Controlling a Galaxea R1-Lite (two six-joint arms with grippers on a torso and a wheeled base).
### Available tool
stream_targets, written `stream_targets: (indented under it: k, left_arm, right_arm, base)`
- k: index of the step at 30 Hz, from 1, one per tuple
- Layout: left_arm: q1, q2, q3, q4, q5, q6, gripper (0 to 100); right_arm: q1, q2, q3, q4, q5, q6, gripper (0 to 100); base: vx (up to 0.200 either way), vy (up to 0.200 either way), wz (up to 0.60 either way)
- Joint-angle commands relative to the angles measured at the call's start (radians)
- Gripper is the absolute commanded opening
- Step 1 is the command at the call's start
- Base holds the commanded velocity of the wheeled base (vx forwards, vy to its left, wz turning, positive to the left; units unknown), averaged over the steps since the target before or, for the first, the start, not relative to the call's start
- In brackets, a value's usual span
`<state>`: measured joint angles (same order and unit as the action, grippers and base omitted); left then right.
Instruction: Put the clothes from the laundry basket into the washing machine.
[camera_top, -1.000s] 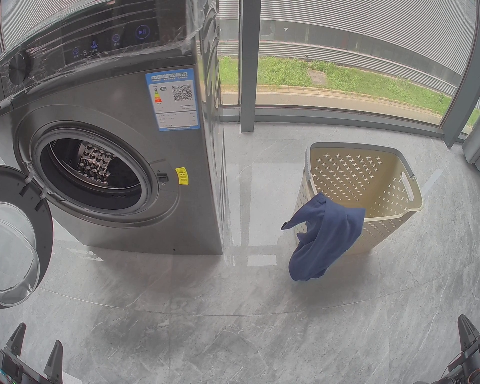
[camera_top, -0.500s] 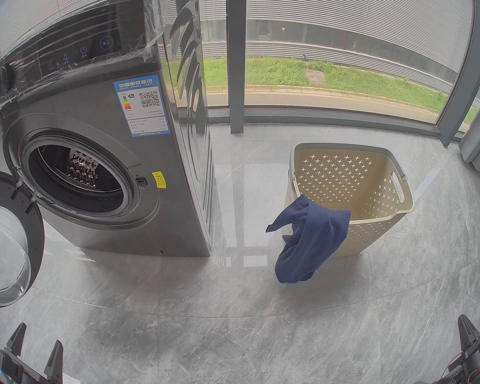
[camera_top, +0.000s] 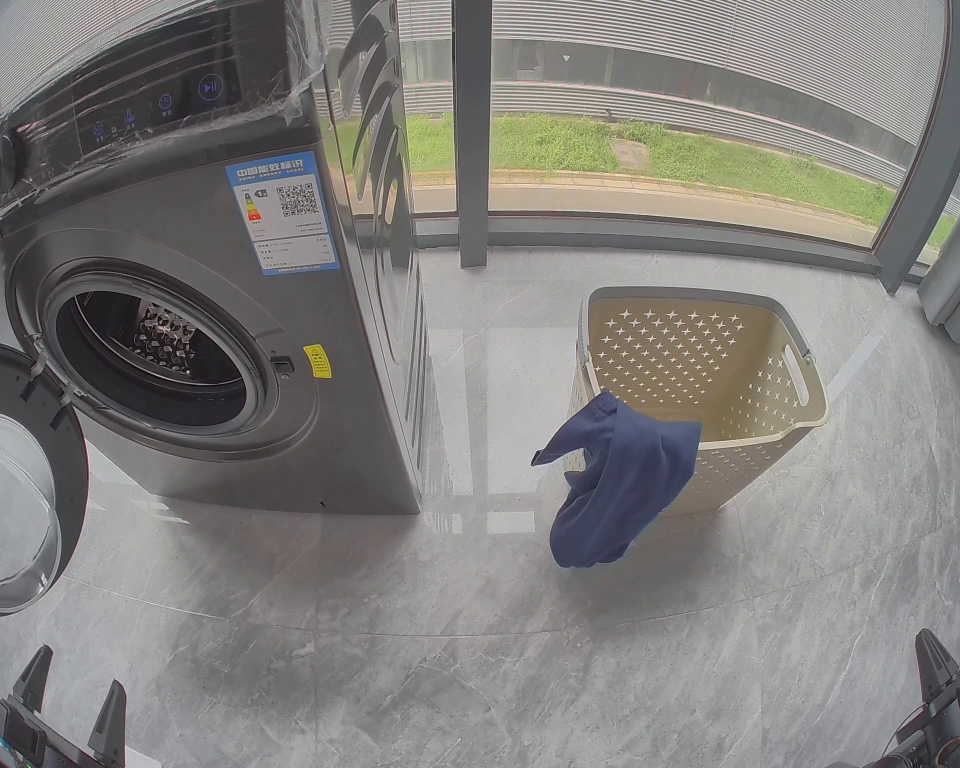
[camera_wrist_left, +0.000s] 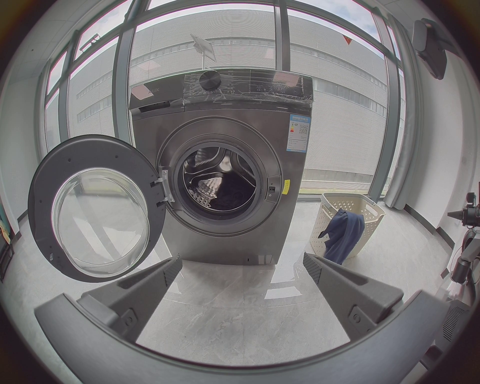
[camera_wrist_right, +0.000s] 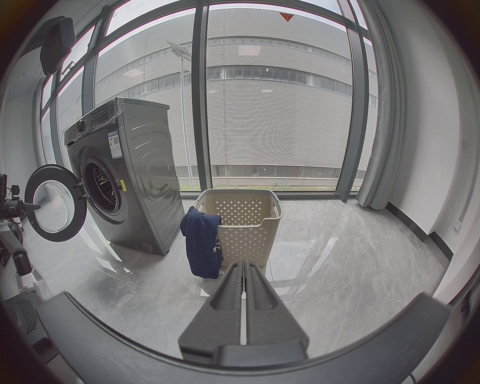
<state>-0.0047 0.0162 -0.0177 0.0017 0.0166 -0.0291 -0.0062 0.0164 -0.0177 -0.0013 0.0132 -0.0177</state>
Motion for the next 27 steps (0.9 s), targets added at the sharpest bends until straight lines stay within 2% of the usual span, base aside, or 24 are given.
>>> stream_targets:
  k: [1,27]
  left_arm:
    - [0.0,-0.016,0.018,0.0,0.0,-0.003,100]
    - [0.0,-0.016,0.018,0.0,0.0,-0.002,100]
  right_arm:
    - [0.0,-0.016,0.018,0.0,0.001,-0.001,0]
    - [0.0,-0.016,0.018,0.0,0.001,-0.001,0]
  base:
    - [0.0,0.0,0.0]
    - [0.0,0.0,0.0]
